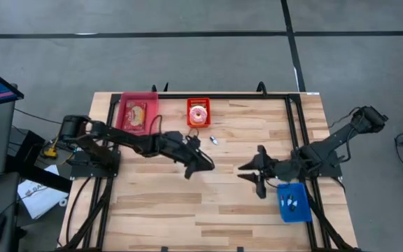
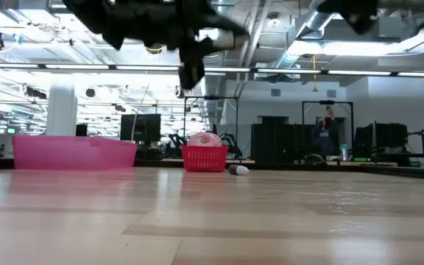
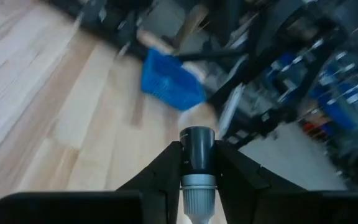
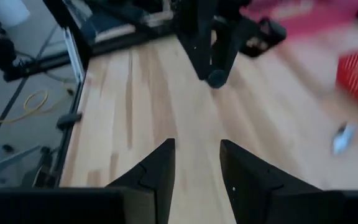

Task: Pick & Place Food Item
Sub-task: Put the black food coloring into the blue bin

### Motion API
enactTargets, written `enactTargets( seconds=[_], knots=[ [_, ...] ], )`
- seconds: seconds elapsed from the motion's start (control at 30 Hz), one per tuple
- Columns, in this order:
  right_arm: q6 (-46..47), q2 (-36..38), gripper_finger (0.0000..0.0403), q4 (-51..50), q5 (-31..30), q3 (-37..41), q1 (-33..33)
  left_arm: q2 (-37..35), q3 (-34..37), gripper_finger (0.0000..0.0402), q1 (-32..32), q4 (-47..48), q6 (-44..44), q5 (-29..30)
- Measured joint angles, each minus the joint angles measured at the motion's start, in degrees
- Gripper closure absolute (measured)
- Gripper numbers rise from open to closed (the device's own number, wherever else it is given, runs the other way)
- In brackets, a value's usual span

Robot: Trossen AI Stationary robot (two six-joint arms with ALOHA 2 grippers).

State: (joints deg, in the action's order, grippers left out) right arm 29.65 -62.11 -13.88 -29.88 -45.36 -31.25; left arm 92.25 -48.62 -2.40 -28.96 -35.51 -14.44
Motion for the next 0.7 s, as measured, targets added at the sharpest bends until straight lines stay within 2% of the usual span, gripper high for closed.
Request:
enactTargets(
  seconds=[0.23,0.53,0.7],
  knots=[
    [-15.4,0.0,0.0279,12.2,1.9,-0.1,6.5,-4.0,-1.5,0.0329,0.9,0.6,-3.2,-0.5],
    [-30.7,-0.5,0.0228,12.9,5.3,-3.8,10.6,-4.0,-4.2,0.0328,0.6,0.7,-7.9,-0.5],
    [-34.7,-4.0,0.0207,13.2,11.4,-6.0,12.3,-4.0,-5.9,0.0326,0.4,0.7,-10.2,-0.5]
  ],
)
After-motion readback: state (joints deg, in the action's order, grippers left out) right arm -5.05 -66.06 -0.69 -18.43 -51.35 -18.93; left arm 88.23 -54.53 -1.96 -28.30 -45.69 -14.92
